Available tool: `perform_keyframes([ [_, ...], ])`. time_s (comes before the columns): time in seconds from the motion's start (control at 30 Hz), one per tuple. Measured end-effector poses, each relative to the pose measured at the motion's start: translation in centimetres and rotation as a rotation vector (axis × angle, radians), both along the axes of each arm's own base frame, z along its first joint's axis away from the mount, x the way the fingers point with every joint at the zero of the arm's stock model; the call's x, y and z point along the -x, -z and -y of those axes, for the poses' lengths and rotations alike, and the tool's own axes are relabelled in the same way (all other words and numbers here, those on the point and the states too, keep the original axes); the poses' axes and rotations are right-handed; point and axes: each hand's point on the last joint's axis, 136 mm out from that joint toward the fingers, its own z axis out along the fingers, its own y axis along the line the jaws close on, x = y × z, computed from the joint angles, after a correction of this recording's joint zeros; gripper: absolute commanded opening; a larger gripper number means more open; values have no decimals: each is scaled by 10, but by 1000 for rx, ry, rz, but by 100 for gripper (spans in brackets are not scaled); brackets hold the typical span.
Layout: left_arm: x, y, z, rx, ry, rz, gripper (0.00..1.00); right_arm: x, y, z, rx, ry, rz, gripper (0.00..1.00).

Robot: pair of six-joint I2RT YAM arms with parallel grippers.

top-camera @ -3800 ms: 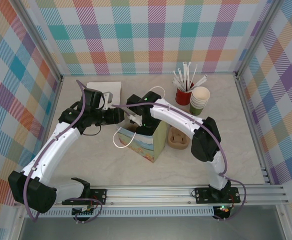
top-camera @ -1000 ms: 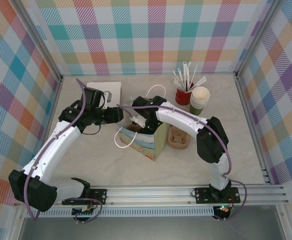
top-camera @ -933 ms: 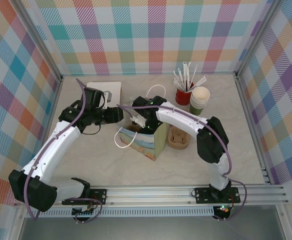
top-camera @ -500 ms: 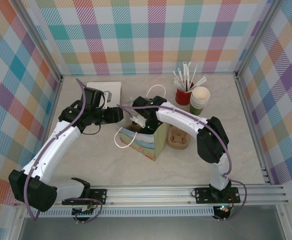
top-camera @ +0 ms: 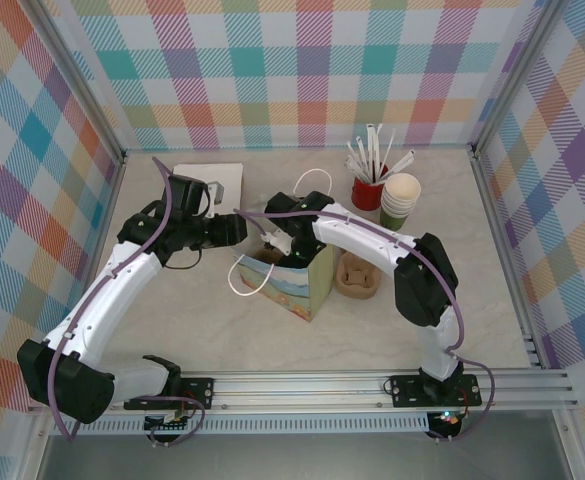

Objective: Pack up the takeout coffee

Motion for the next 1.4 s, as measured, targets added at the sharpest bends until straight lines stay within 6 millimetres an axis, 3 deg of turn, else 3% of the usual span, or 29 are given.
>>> perform_keyframes([
  [0.37, 4, -5, 6, 20, 52, 14, 57, -13, -25, -7, -60, 72, 30, 100],
  [0.83, 6, -8, 8, 31, 63, 20, 56, -19, -63, -18, -145, 94, 66, 100],
  [1.4, 3, -17, 9, 37, 62, 41, 58, -22, -120, -18, -231, 120, 129, 100],
])
